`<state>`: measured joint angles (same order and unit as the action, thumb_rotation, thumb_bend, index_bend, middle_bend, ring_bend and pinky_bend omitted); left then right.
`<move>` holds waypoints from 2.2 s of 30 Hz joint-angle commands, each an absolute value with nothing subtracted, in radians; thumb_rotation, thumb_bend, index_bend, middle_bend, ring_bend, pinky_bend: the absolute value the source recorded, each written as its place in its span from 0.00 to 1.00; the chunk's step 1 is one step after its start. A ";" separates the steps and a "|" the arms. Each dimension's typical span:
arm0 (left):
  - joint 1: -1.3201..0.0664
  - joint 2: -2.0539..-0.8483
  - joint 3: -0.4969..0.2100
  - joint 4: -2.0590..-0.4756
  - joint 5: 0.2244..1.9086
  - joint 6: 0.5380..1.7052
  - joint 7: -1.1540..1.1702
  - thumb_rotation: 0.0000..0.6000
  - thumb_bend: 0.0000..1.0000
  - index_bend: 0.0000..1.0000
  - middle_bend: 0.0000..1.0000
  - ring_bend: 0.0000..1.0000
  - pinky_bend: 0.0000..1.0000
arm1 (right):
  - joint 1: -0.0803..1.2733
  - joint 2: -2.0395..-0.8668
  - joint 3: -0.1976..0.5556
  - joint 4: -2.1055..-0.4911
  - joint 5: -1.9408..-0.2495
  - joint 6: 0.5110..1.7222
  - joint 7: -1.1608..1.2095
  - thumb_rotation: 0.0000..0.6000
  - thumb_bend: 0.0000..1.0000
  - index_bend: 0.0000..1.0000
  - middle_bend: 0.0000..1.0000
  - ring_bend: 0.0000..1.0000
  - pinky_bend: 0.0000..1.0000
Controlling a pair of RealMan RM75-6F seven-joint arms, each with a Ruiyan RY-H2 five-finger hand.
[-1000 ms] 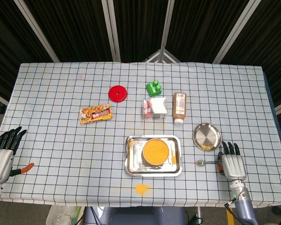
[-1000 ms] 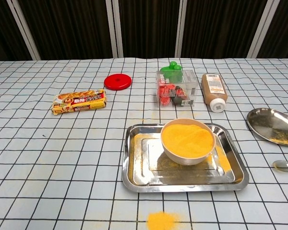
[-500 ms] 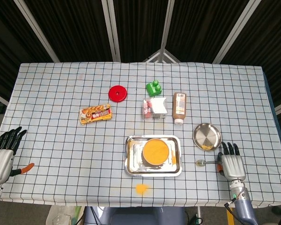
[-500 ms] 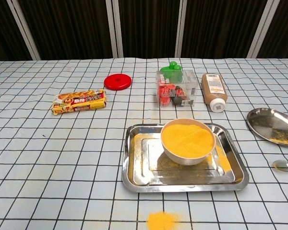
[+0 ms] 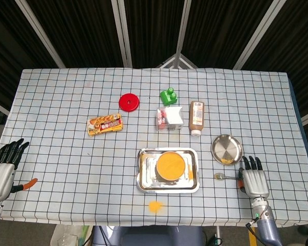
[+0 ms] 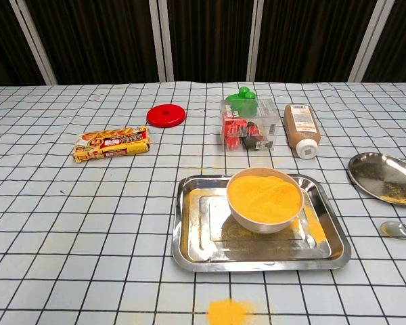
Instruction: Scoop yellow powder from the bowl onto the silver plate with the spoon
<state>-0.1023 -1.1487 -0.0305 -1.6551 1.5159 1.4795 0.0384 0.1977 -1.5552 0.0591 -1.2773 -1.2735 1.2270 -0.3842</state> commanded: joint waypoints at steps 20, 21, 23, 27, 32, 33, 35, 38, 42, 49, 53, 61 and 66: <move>-0.103 -1.148 -0.028 -1.658 1.520 1.479 0.040 1.00 0.00 0.00 0.00 0.00 0.00 | 0.190 -1.435 0.085 -1.519 -1.309 1.305 -0.398 1.00 0.48 0.60 0.13 0.00 0.00; -0.103 -1.148 -0.028 -1.658 1.520 1.479 0.040 1.00 0.00 0.00 0.00 0.00 0.00 | 0.194 -1.429 0.088 -1.540 -1.309 1.306 -0.414 1.00 0.48 0.60 0.13 0.00 0.00; -0.102 -1.148 -0.028 -1.659 1.521 1.479 0.039 1.00 0.00 0.00 0.00 0.00 0.00 | 0.202 -1.420 0.092 -1.580 -1.308 1.307 -0.454 1.00 0.48 0.60 0.13 0.00 0.00; -0.103 -1.146 -0.026 -1.661 1.523 1.477 0.034 1.00 0.00 0.00 0.00 0.00 0.00 | 0.222 -1.422 0.100 -1.646 -1.302 1.306 -0.544 1.00 0.48 0.60 0.13 0.00 0.00; -0.104 -1.139 -0.023 -1.661 1.529 1.474 0.017 1.00 0.00 0.00 0.00 0.00 0.00 | 0.261 -1.454 0.114 -1.712 -1.268 1.295 -0.709 1.00 0.48 0.60 0.13 0.00 0.00; -0.105 -1.137 -0.022 -1.661 1.529 1.472 0.012 1.00 0.00 0.00 0.00 0.00 0.00 | 0.269 -1.464 0.119 -1.720 -1.254 1.293 -0.742 1.00 0.48 0.60 0.13 0.00 0.00; -0.106 -1.134 -0.023 -1.660 1.530 1.471 0.005 1.00 0.00 0.00 0.00 0.00 0.00 | 0.281 -1.482 0.128 -1.731 -1.229 1.289 -0.789 1.00 0.48 0.60 0.13 0.00 0.00; -0.107 -1.129 -0.024 -1.657 1.535 1.475 -0.010 1.00 0.00 0.00 0.00 0.00 0.00 | 0.308 -1.524 0.147 -1.740 -1.174 1.285 -0.879 1.00 0.48 0.60 0.13 0.00 0.00; -0.109 -1.123 -0.023 -1.657 1.536 1.469 -0.032 1.00 0.00 0.00 0.00 0.00 0.00 | 0.344 -1.581 0.171 -1.729 -1.116 1.289 -0.977 1.00 0.48 0.60 0.13 0.00 0.00; -0.112 -1.115 -0.021 -1.660 1.533 1.459 -0.055 1.00 0.00 0.00 0.00 0.00 0.00 | 0.400 -1.664 0.205 -1.708 -1.024 1.327 -1.111 1.00 0.48 0.60 0.13 0.00 0.00; -0.115 -1.111 -0.022 -1.665 1.526 1.451 -0.061 1.00 0.00 0.00 0.00 0.00 0.00 | 0.422 -1.690 0.211 -1.710 -0.995 1.355 -1.168 1.00 0.48 0.60 0.13 0.00 0.00; -0.117 -1.103 -0.022 -1.672 1.521 1.443 -0.081 1.00 0.00 0.00 0.00 0.00 0.00 | 0.449 -1.717 0.202 -1.714 -0.980 1.398 -1.215 1.00 0.48 0.60 0.13 0.00 0.00; -0.118 -1.099 -0.021 -1.675 1.521 1.441 -0.089 1.00 0.00 0.00 0.00 0.00 0.00 | 0.461 -1.732 0.186 -1.721 -0.976 1.422 -1.243 1.00 0.48 0.60 0.13 0.00 0.00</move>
<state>-0.1181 -1.0991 -0.0215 -1.6749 1.5214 1.4408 -0.0885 0.4578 -1.7285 0.1904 -1.7185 -0.9772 1.4170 -1.2364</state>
